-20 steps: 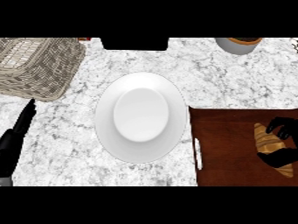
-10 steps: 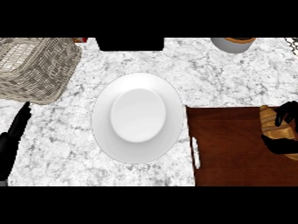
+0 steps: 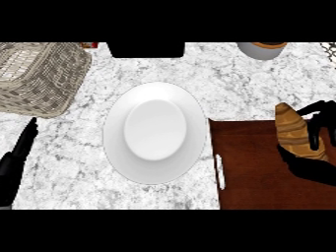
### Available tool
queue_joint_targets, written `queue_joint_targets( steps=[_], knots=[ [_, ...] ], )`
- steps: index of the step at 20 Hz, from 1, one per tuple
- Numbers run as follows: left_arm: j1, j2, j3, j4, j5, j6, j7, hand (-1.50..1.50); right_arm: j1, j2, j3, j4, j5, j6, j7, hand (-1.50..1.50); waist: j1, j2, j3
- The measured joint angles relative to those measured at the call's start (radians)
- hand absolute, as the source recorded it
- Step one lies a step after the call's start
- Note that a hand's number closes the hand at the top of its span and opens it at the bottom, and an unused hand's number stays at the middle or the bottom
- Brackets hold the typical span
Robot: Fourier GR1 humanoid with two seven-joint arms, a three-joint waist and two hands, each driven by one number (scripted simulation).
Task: Pick the croissant from the tray and place it in the plate
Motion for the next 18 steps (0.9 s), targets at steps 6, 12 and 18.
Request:
queue_joint_targets(
  steps=[6,12,18],
  knots=[
    [-0.007,0.004,0.007,-0.011,0.001,-0.018,0.009,0.0,-0.149,0.078,0.109,-0.108,0.015,0.12,0.137,1.5,0.013,0.003,0.0],
    [0.001,-0.001,0.009,-0.036,-0.003,-0.031,0.024,0.0,-0.336,0.249,0.245,-0.048,0.091,0.173,0.287,1.5,0.02,0.004,0.0],
    [-0.025,-0.009,0.007,-0.03,-0.018,-0.028,0.033,0.0,-0.523,0.421,0.279,0.211,0.127,0.154,0.353,1.5,0.025,0.007,0.0]
  ],
)
